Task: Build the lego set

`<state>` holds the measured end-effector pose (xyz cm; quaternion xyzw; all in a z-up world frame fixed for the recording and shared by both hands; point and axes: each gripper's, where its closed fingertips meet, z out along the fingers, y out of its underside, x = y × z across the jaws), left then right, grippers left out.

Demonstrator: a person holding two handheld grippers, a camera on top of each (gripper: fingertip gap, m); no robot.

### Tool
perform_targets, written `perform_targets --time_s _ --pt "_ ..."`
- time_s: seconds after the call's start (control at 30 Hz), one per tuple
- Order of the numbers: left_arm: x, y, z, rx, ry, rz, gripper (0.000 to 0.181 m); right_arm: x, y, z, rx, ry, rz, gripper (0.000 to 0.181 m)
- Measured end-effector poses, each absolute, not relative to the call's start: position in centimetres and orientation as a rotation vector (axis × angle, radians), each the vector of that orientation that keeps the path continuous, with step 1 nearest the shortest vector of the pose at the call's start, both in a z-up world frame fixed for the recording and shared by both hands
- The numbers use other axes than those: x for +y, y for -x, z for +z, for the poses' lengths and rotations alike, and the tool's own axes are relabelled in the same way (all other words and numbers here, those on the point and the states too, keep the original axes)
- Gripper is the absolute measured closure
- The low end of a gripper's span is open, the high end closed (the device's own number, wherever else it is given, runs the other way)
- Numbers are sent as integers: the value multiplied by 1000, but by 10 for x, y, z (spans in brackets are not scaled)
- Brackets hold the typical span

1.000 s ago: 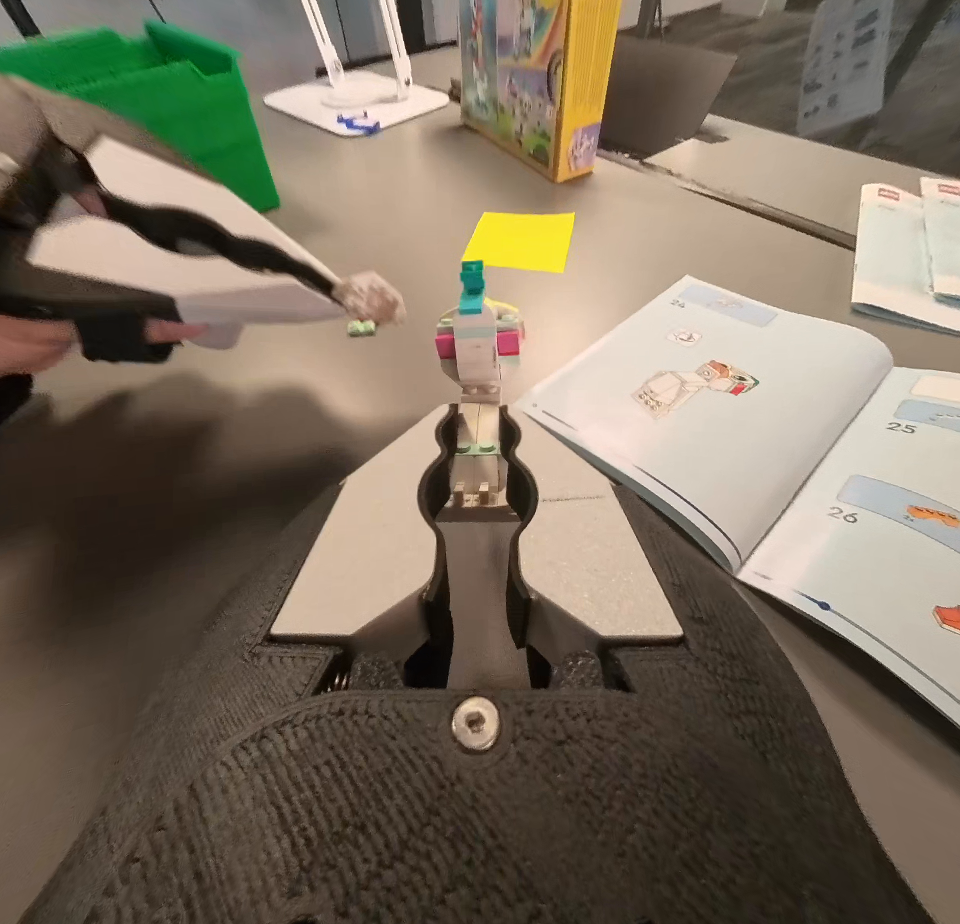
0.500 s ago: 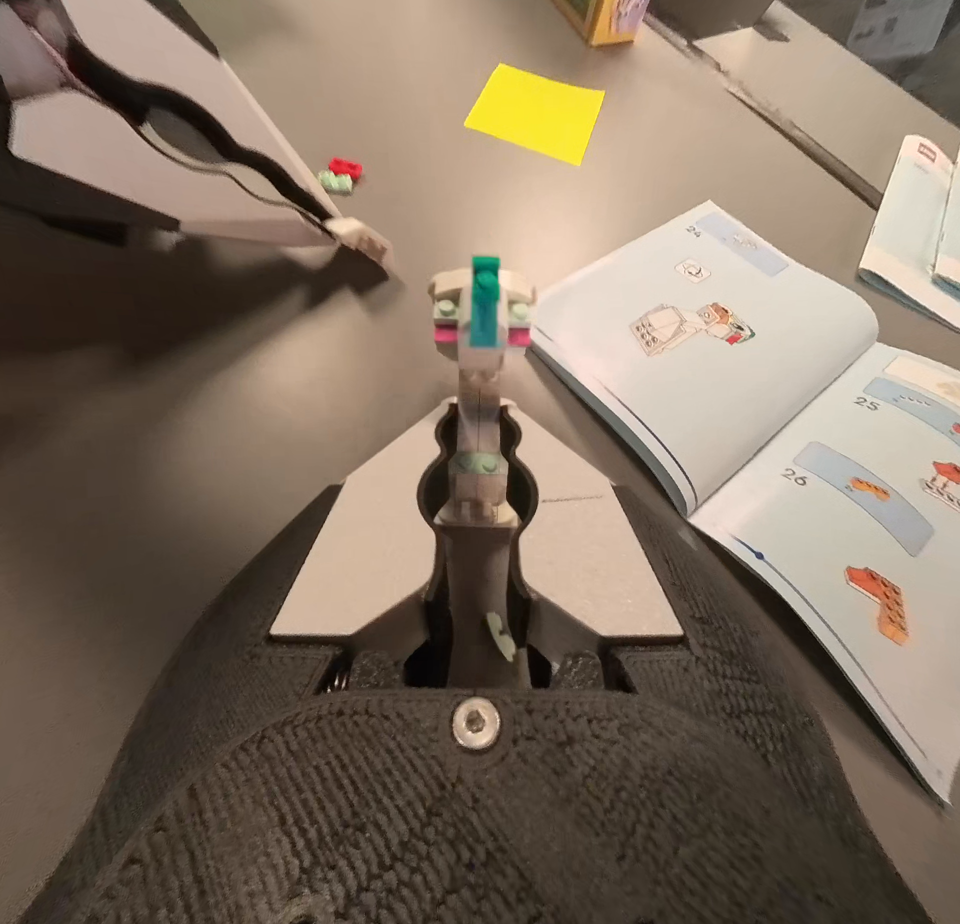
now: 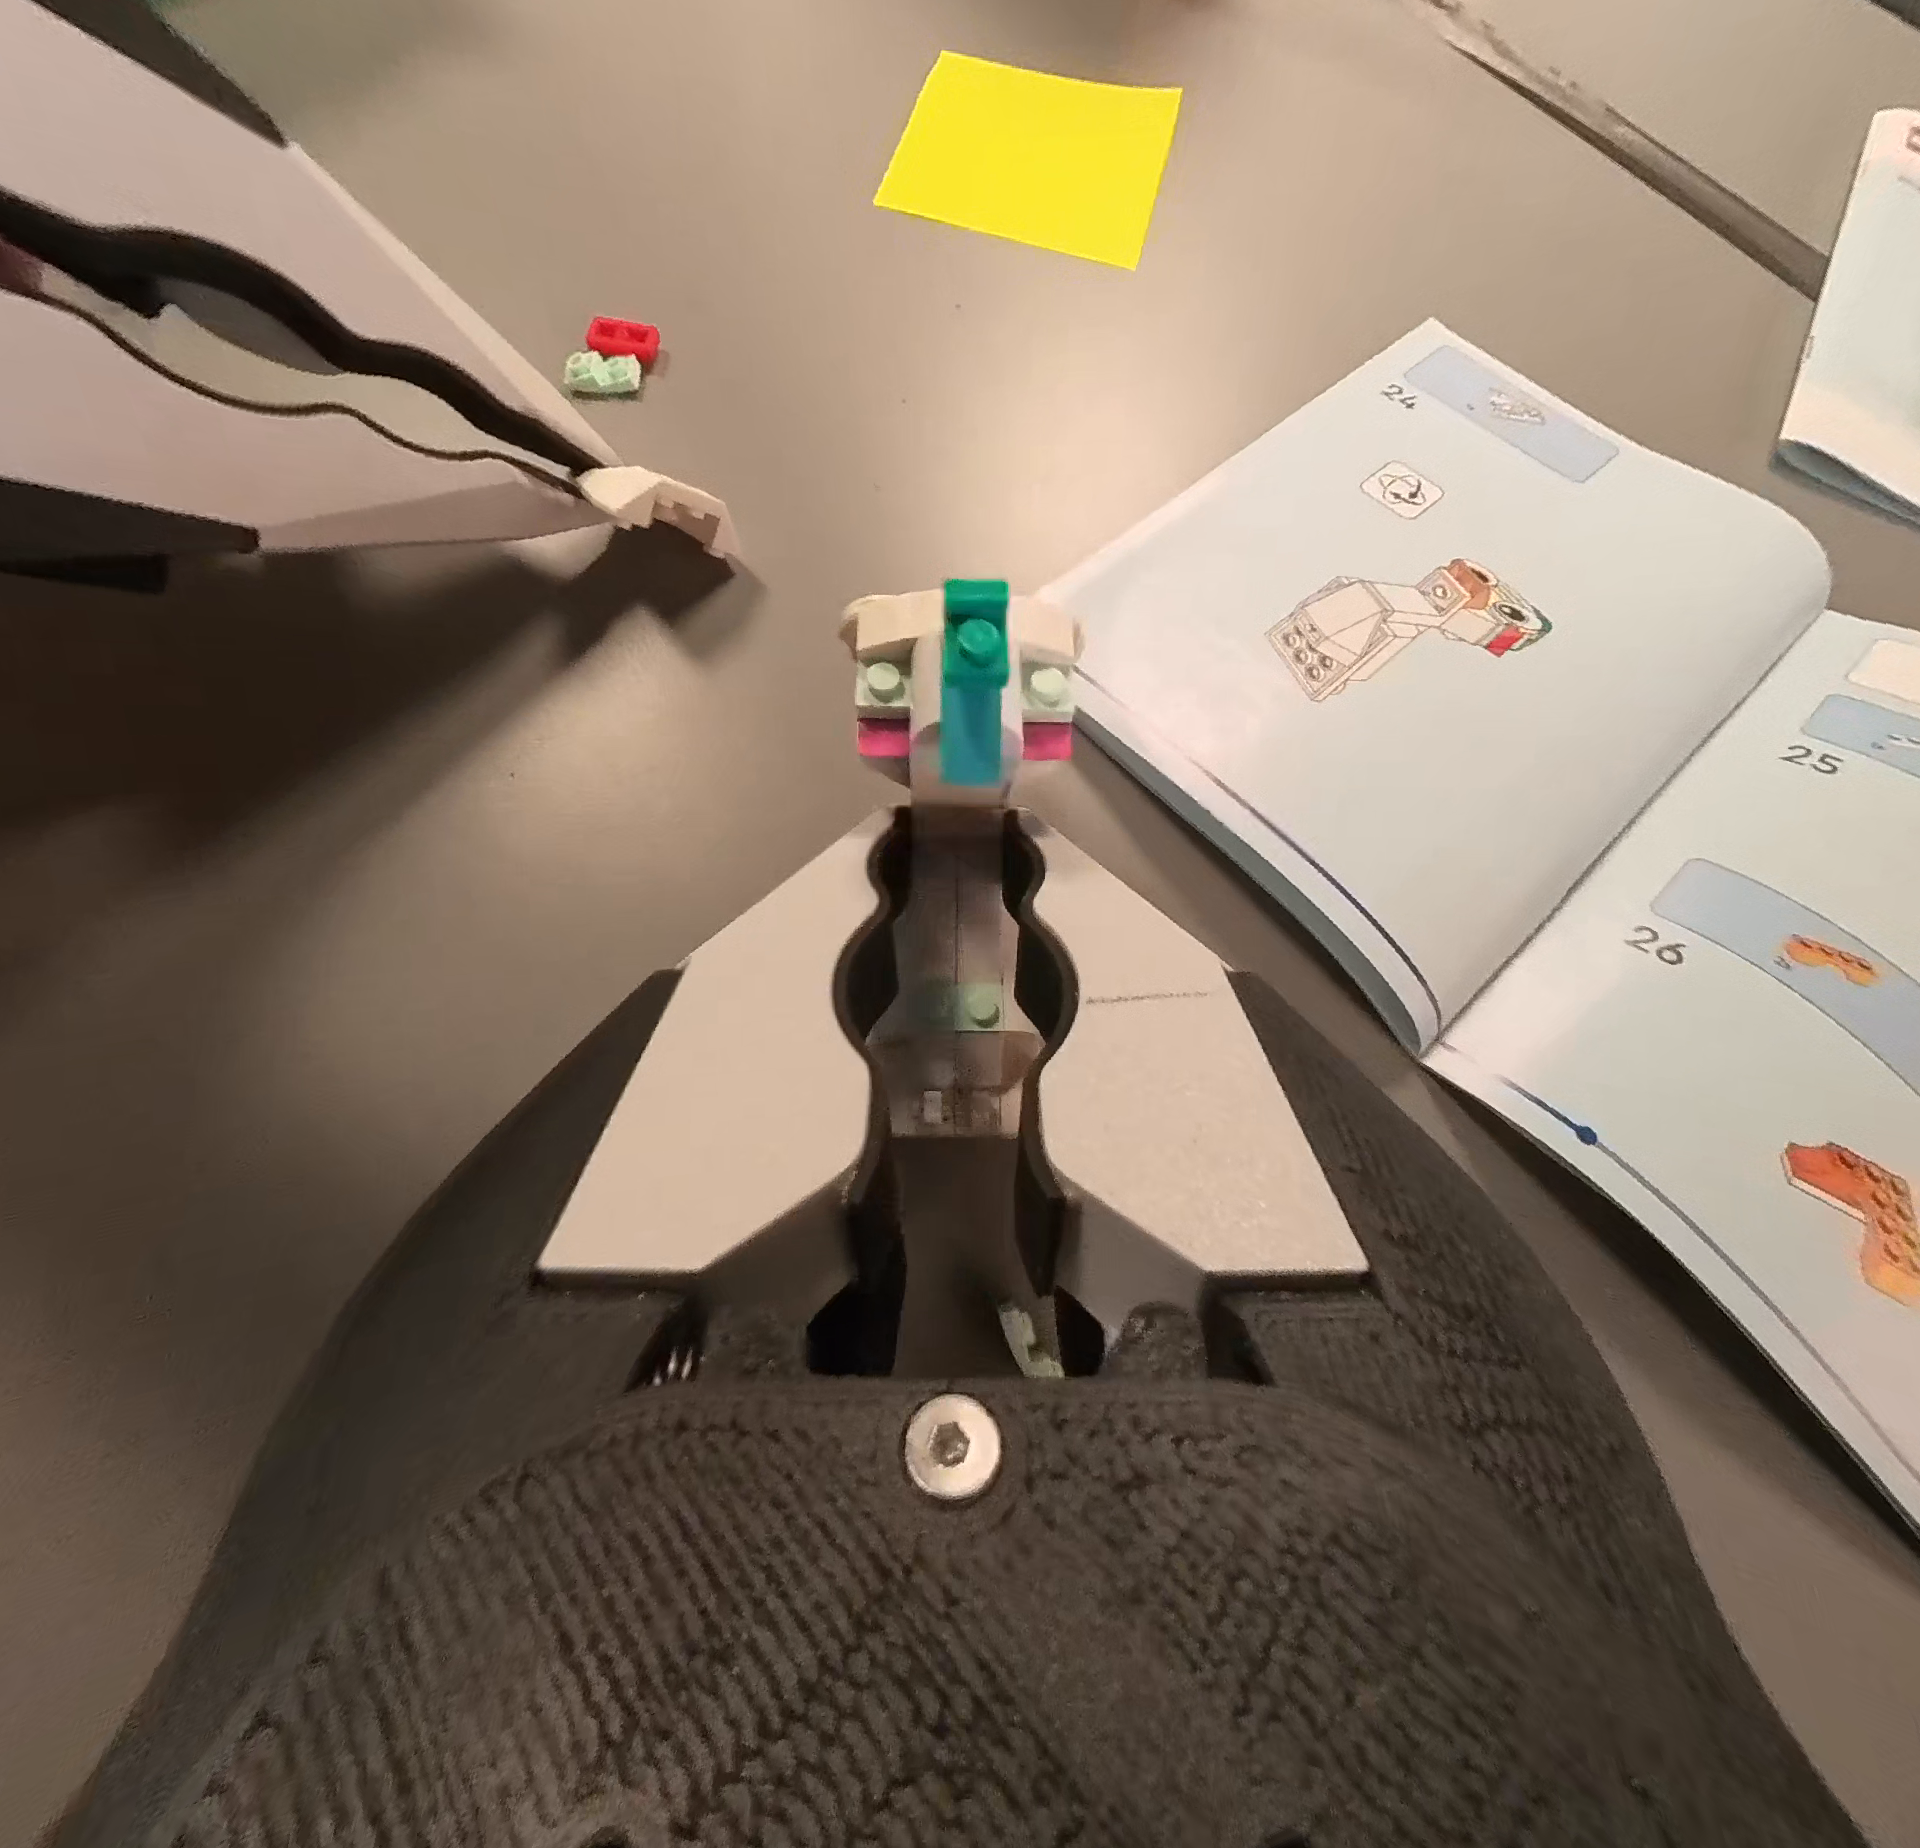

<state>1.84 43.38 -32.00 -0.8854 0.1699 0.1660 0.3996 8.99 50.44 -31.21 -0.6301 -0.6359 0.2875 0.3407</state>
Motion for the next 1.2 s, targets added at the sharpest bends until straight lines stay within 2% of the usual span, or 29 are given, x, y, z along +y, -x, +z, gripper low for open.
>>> perform_targets --time_s 0.1,0.2,0.37,0.53,0.73,0.9,1.2 --pt "434 -19 -320 409 2235 415 178 506 -87 -299 -1566 1624 837 167" --pt "437 -28 -308 367 2155 344 178 497 -81 -253 -1315 1551 1221 167" --pt "445 -45 -240 212 1873 159 178 484 -96 -162 -789 1196 1959 167" --pt "450 -64 -196 203 1735 111 178 481 -114 -128 -476 928 2228 167" --pt "460 -62 -242 328 1942 238 178 490 -131 -121 -220 764 2500 167" --pt "455 -53 -282 519 2058 496 178 510 -154 -120 -16 674 2505 167" --pt "443 -46 -310 765 2053 829 178 549 -196 -144 614 566 2469 167"
